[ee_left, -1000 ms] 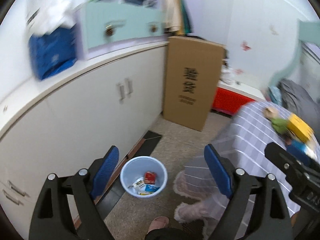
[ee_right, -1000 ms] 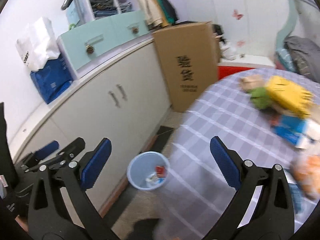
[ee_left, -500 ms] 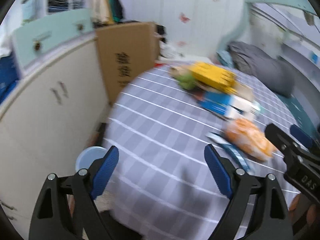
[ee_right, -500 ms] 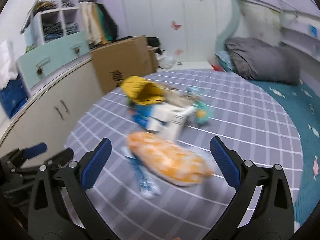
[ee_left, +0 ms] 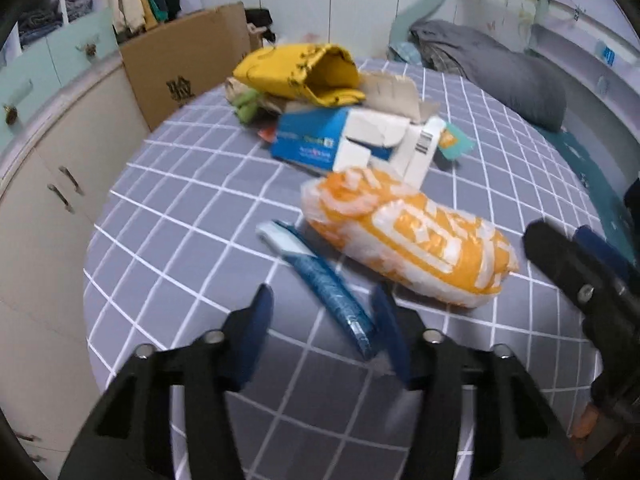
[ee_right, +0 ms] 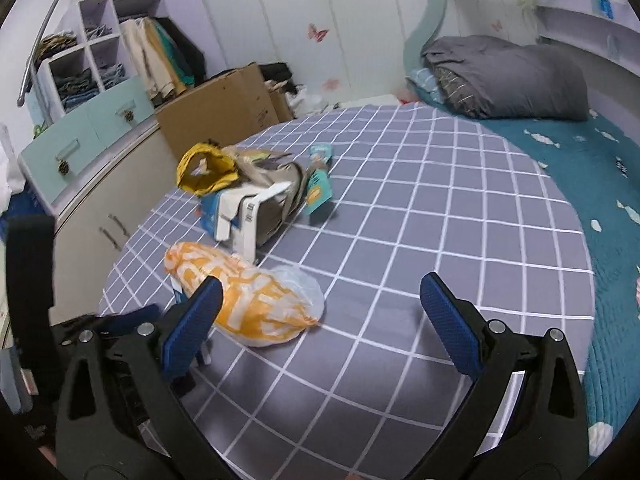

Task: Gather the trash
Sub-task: 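Grasp the orange-white plastic bag with the right tool while the left grasps a blue strip, then carry both items to the wastebasket and lower them into it, then move both open tools back over the table toward the trash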

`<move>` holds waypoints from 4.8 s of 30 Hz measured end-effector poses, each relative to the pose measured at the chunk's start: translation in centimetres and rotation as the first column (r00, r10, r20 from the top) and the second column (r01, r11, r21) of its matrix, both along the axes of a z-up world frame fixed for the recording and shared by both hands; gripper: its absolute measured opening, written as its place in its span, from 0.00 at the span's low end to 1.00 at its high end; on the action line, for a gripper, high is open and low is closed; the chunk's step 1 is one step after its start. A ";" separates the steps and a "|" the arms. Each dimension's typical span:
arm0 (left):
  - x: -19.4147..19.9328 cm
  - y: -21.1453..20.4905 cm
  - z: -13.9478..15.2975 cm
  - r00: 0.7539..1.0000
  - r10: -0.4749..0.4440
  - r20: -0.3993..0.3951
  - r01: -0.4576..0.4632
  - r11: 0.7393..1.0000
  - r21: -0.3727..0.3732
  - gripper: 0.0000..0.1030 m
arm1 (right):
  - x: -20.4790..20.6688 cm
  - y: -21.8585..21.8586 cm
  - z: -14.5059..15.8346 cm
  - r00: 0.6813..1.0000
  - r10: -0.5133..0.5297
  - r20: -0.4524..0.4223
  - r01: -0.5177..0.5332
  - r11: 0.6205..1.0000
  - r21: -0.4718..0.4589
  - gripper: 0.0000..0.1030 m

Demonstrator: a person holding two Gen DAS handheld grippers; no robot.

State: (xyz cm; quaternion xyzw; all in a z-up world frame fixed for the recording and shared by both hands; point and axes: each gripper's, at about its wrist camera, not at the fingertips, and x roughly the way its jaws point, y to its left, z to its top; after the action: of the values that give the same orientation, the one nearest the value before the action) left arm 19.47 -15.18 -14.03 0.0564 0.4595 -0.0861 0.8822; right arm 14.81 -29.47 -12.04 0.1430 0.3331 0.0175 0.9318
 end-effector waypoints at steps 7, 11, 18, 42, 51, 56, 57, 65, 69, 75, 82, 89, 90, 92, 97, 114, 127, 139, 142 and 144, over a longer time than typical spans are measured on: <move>-0.1 4.1 0.9 0.998 0.052 -0.016 -0.054 0.993 -0.104 0.13 | 1.8 2.4 -0.9 0.994 0.095 -0.053 -0.096 0.995 -0.015 0.94; -0.6 6.9 1.5 0.998 0.060 -0.019 -0.063 0.987 -0.149 0.13 | 3.2 4.3 -1.2 0.987 0.136 -0.088 -0.140 0.989 -0.044 0.94; -0.9 10.2 1.7 0.996 0.087 -0.006 -0.087 0.980 -0.182 0.13 | 4.2 6.9 -1.1 0.976 0.174 -0.132 -0.186 0.978 -0.089 0.60; -1.4 32.4 -1.4 0.914 0.406 0.010 -0.399 0.901 -0.168 0.13 | 6.4 33.5 0.4 0.851 0.524 -0.048 -0.526 0.848 -0.068 0.52; 1.5 41.3 -7.9 0.843 0.523 -0.124 -0.536 0.836 -0.118 0.13 | 10.0 44.8 -5.4 0.768 0.625 -0.139 -0.638 0.765 -0.087 0.52; 4.7 43.5 -10.6 0.838 0.523 -0.158 -0.540 0.836 -0.094 0.13 | 13.6 46.6 -8.6 0.793 0.584 -0.175 -0.603 0.793 -0.088 0.52; 5.4 43.9 -11.0 0.834 0.526 -0.164 -0.544 0.835 -0.088 0.13 | 14.2 46.7 -8.9 0.800 0.574 -0.176 -0.594 0.799 -0.092 0.52; 10.9 46.8 -12.6 0.796 0.587 -0.151 -0.604 0.788 -0.119 0.69 | 18.6 45.9 -11.7 0.844 0.495 -0.208 -0.517 0.853 -0.068 0.53; 10.6 47.4 -13.4 0.785 0.599 -0.159 -0.618 0.775 -0.132 0.73 | 19.2 46.1 -12.9 0.834 0.500 -0.233 -0.524 0.850 -0.054 0.53; 9.8 48.1 -14.7 0.774 0.607 -0.178 -0.629 0.771 -0.103 0.73 | 19.4 47.0 -14.0 0.819 0.513 -0.257 -0.536 0.844 -0.026 0.53; 8.6 49.6 -14.5 0.756 0.630 -0.180 -0.650 0.754 -0.091 0.73 | 19.0 48.6 -14.1 0.801 0.538 -0.263 -0.561 0.828 -0.016 0.53; 6.9 52.0 -13.4 0.715 0.682 -0.155 -0.698 0.710 -0.096 0.73 | 19.3 50.6 -13.5 0.793 0.560 -0.238 -0.576 0.817 0.004 0.56; 6.7 52.4 -13.3 0.704 0.693 -0.154 -0.709 0.699 -0.098 0.73 | 19.5 50.9 -13.5 0.795 0.560 -0.232 -0.574 0.818 0.009 0.58; 6.4 53.1 -13.3 0.689 0.707 -0.158 -0.724 0.684 -0.090 0.73 | 20.0 51.3 -13.6 0.805 0.552 -0.217 -0.561 0.828 0.024 0.79; 5.7 53.7 -12.9 0.669 0.725 -0.164 -0.741 0.667 -0.072 0.73 | 19.9 52.1 -13.4 0.802 0.560 -0.207 -0.573 0.820 -0.005 0.88; 3.1 47.4 -3.1 0.747 0.665 0.001 -0.661 0.742 -0.111 0.74 | 15.5 45.5 -3.9 0.859 0.505 -0.082 -0.505 0.863 0.023 0.89; -0.2 35.1 6.4 0.822 0.533 0.203 -0.511 0.846 -0.151 0.80 | 9.3 33.0 5.7 0.905 0.408 0.120 -0.414 0.910 0.028 0.91; 2.4 15.8 8.8 0.958 0.203 0.203 -0.188 0.978 -0.093 0.81 | 6.2 15.8 6.4 0.981 0.113 0.155 -0.117 0.993 0.015 0.92; 3.1 11.8 8.4 0.969 0.148 0.197 -0.135 0.987 -0.082 0.81 | 5.4 11.3 6.1 0.987 0.031 0.155 -0.037 0.999 0.039 0.92; 3.4 8.9 8.0 0.975 0.111 0.192 -0.100 0.993 -0.066 0.81 | 5.0 8.5 5.8 0.988 -0.019 0.156 0.012 0.999 0.046 0.92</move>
State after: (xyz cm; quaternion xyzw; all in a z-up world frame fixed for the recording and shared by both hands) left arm 22.91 -6.29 -6.04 0.0155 0.3707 -0.0463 0.9275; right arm 19.82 -20.94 -6.28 0.1647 0.2573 0.0291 0.9517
